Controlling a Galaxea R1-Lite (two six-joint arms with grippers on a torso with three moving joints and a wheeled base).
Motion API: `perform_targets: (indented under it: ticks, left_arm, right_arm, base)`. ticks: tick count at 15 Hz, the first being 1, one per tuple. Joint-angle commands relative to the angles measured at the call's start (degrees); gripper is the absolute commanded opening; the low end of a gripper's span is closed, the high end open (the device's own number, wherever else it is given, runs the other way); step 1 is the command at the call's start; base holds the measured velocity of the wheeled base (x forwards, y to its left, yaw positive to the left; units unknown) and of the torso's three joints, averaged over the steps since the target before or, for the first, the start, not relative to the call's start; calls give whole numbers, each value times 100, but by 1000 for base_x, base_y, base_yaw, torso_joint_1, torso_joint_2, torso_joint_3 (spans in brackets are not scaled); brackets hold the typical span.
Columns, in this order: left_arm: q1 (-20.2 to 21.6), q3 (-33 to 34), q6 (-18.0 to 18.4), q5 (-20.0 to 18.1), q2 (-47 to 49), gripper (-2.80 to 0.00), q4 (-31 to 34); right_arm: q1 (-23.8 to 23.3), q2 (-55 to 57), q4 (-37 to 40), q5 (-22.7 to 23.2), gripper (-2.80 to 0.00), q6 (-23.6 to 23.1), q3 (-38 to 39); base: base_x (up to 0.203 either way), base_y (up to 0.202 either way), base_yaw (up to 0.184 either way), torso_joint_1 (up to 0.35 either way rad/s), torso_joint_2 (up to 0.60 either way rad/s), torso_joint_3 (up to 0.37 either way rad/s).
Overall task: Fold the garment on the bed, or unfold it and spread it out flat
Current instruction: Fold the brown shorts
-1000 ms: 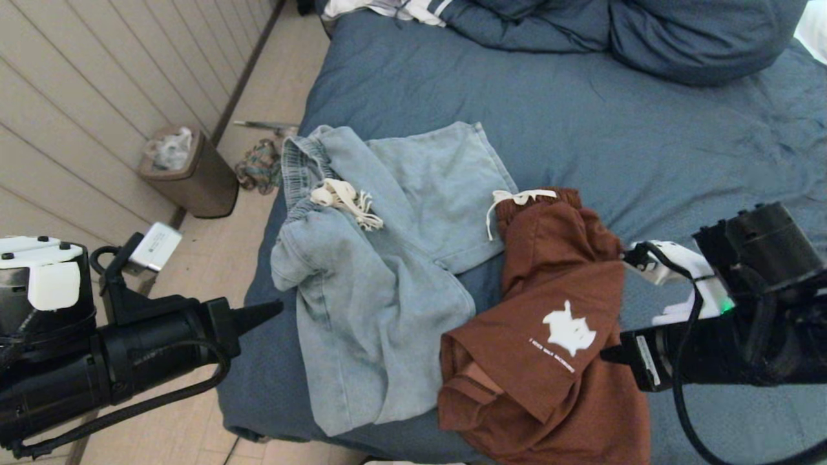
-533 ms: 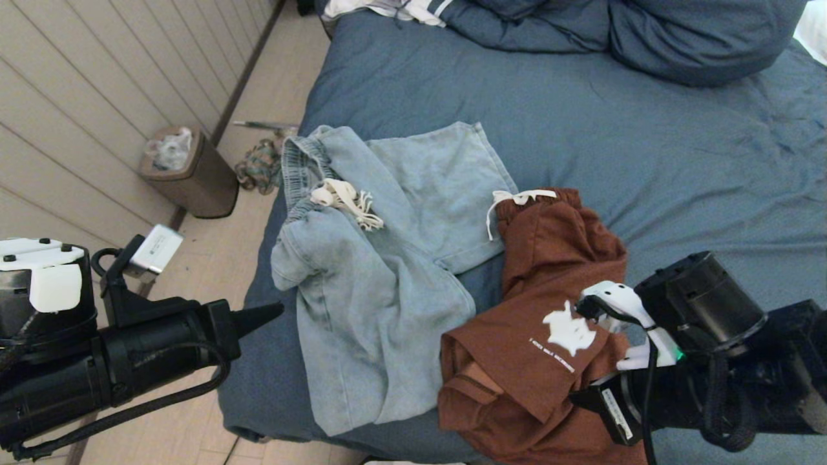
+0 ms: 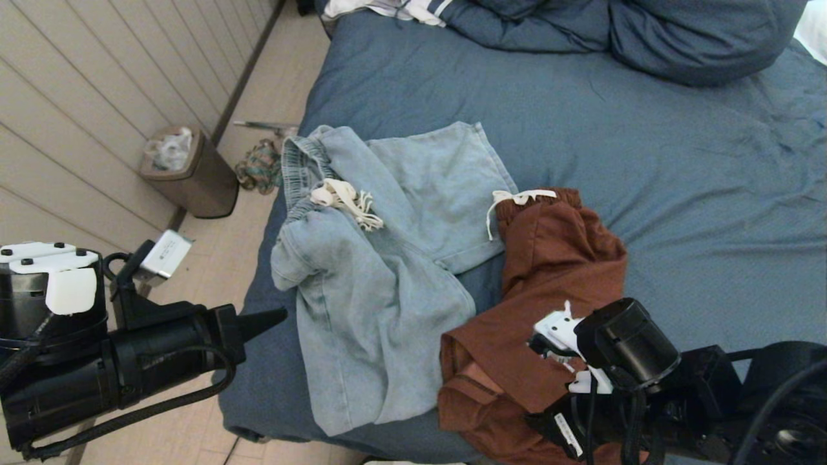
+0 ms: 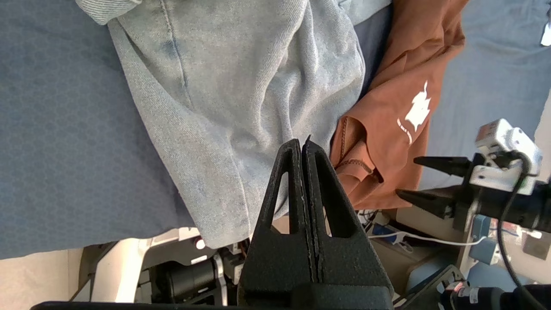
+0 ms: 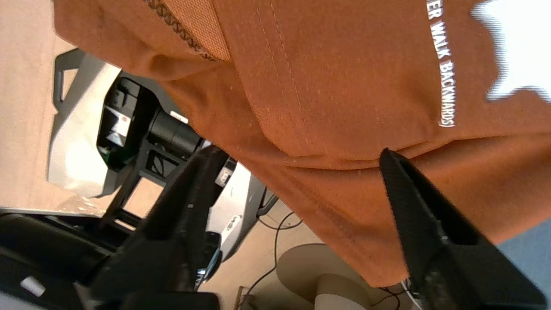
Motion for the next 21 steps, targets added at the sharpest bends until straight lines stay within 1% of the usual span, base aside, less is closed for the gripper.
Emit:
perform_targets:
  ticks: [1,3,7,8,9,15,19,21]
  left_arm:
    - [-3,-1,-19,-9,19,-280,-19]
    - [-4,-1,-19,-1,14,-280,-19]
    - [-3,-1,-19,-1,10,-280,-19]
    - [-4,-1,-19,-1,10,-280,-19]
    - [-12,-1,-19,-1,10,-280,-19]
    - [-21,-1,-19,-1,-8,-280,-19]
    - [-21,-1,-19,8,-52,-280,-19]
    - [-21,-1,-19,8,-59,-280,-19]
  right_arm:
    - [14,261,-28,-47,0,-80,-2]
    - [2,479,-71,-205,0,-91,-3]
    - [-57,917,-652,-281,0,-87,37]
    - [-56,969,-679,-284,-34,-66,-3]
    - [-56,984,-679,-284,-280,-66,-11]
    - [-65,863,-714,-320,-280,-48,-51]
    - [-64,49,-663,-387,-280,-57,94]
    - [-61,-363,-643,-394,-280,-61,298]
  base:
    - [0,0,0,0,0,0]
    - [0,0,0,0,0,0]
    - [0,0,0,0,0,0]
    - [0,0,0,0,0,0]
    - [0,0,0,0,0,0]
    - [0,0,0,0,0,0]
    - [0,0,0,0,0,0]
    - [0,0,0,0,0,0]
